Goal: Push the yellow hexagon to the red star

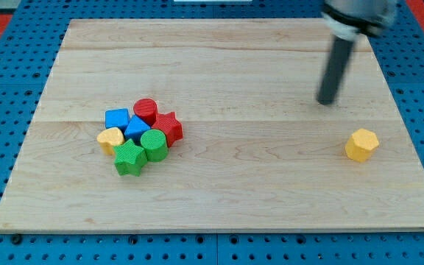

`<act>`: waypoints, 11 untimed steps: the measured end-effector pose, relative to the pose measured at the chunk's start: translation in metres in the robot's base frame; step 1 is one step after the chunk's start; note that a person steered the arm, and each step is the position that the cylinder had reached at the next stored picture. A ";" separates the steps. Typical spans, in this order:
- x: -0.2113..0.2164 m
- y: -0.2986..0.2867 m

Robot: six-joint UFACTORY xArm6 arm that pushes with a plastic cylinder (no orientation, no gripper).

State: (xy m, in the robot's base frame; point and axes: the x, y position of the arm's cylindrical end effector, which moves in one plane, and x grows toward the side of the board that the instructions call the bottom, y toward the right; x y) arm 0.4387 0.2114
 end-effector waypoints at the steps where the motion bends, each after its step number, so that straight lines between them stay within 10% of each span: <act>1: 0.039 0.058; 2: 0.054 0.089; 5: 0.089 -0.055; 8: -0.036 -0.232; 11: -0.070 -0.263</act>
